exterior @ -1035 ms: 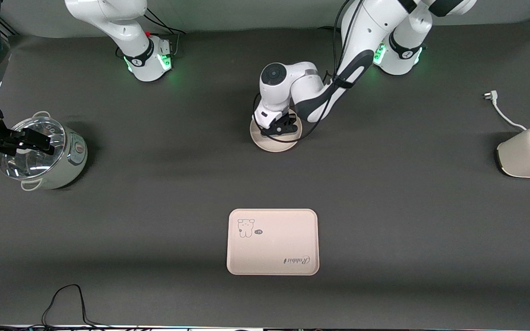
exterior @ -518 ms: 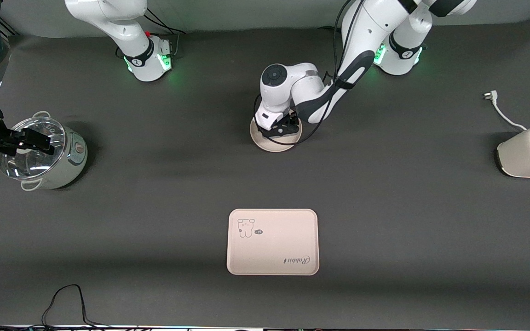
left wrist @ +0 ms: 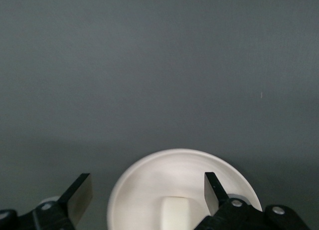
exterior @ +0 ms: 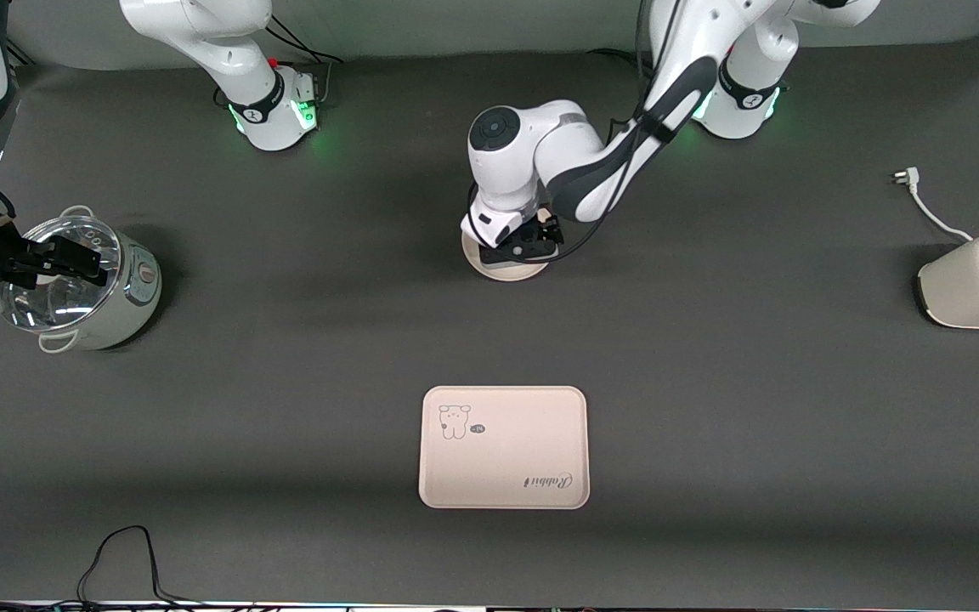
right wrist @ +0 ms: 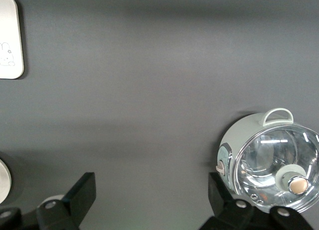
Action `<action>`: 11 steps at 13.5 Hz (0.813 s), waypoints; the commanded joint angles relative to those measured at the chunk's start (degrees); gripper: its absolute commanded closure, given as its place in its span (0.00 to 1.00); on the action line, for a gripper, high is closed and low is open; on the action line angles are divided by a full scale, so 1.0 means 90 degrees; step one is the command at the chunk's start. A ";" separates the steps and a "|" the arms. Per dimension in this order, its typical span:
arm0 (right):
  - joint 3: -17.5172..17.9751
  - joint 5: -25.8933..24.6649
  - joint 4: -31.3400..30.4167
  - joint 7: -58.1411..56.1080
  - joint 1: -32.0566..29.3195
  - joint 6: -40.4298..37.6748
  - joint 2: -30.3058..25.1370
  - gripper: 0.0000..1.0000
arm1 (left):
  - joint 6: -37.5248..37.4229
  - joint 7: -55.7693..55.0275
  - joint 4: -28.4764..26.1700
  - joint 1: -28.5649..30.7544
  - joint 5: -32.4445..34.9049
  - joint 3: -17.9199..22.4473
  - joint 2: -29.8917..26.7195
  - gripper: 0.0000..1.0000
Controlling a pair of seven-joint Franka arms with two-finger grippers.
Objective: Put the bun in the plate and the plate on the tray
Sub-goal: 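Raise the left gripper away while the right gripper reaches the plate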
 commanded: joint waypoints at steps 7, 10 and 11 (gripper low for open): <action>-0.0016 0.0282 -0.0135 0.0284 0.0987 0.0064 -0.0043 0.00 | -0.1723 0.4109 0.0875 0.2984 -0.2116 -0.0097 -0.2135 0.00; -0.0026 0.0712 -0.0164 0.1396 0.1816 0.0190 0.0005 0.00 | -0.2153 0.4811 0.0972 0.3668 -0.2303 -0.0039 -0.2399 0.00; -0.0016 0.0722 -0.0203 0.1864 0.2254 0.0317 0.0015 0.00 | -0.2299 0.5308 0.1002 0.3980 -0.2439 -0.0039 -0.2496 0.00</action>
